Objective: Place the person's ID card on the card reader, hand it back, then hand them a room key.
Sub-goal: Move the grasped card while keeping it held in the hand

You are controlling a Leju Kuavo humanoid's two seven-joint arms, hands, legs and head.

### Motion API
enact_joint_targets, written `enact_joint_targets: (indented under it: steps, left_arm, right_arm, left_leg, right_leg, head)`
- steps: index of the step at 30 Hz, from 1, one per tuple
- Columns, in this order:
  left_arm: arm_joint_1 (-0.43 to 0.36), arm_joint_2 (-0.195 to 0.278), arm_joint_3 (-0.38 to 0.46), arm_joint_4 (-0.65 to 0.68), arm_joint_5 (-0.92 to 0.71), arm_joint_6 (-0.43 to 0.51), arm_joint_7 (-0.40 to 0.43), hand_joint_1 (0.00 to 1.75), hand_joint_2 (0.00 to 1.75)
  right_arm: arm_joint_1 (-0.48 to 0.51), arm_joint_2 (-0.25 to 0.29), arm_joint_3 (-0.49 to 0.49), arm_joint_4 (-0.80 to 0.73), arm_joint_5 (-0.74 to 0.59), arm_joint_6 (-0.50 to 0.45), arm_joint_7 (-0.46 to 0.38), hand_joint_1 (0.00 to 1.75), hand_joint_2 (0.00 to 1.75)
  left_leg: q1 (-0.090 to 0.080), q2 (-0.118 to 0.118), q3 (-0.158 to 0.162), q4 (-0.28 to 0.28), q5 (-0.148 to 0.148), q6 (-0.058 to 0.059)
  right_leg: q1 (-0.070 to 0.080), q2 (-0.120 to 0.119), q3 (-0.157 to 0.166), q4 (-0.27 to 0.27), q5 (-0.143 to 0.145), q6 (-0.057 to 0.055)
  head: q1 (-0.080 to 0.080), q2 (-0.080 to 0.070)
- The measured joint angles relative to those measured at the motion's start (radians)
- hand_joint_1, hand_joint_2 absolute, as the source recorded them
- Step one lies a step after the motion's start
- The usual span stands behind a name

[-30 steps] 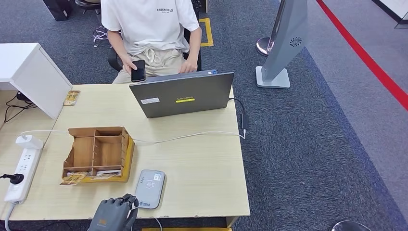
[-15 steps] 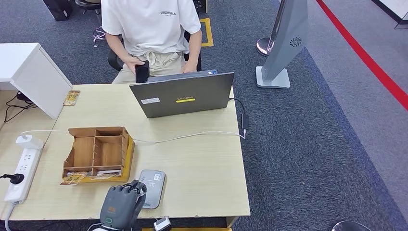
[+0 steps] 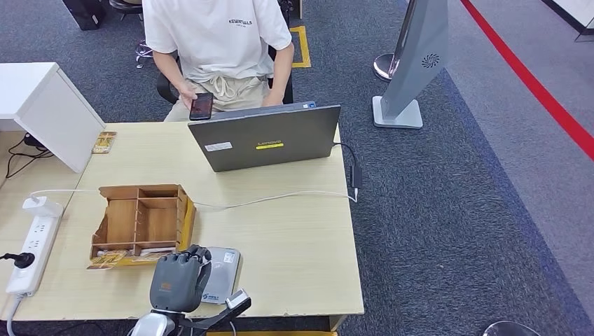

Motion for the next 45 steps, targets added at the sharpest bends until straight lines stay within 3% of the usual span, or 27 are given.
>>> enact_joint_targets:
  steps: [18, 26, 45]
  left_arm:
    - [-0.016, -0.024, 0.025, 0.046, -0.002, -0.016, -0.009, 1.75, 1.75]
    - [-0.052, -0.037, 0.062, 0.101, 0.050, -0.224, -0.023, 1.75, 1.75]
    - [-0.050, -0.032, 0.062, 0.090, 0.054, -0.229, -0.029, 1.75, 1.75]
  right_arm:
    - [0.000, 0.000, 0.000, 0.000, 0.015, 0.007, 0.006, 0.00, 1.75]
    - [-0.001, 0.000, -0.001, 0.000, 0.036, 0.025, -0.003, 0.00, 1.75]
    - [-0.001, 0.000, -0.001, 0.000, 0.036, 0.029, -0.004, 0.00, 1.75]
  left_leg:
    - [0.000, 0.000, 0.000, 0.000, 0.000, 0.000]
    - [0.000, -0.002, 0.006, 0.000, 0.000, 0.000]
    - [0.000, -0.002, 0.008, 0.000, 0.000, 0.000]
  right_leg:
    - [0.000, 0.000, 0.000, 0.000, 0.000, 0.000]
    - [0.000, -0.002, 0.007, 0.000, 0.000, 0.000]
    - [0.000, -0.002, 0.009, 0.000, 0.000, 0.000]
  head:
    - [0.000, 0.000]
    - [0.000, 0.000]
    - [0.000, 0.000]
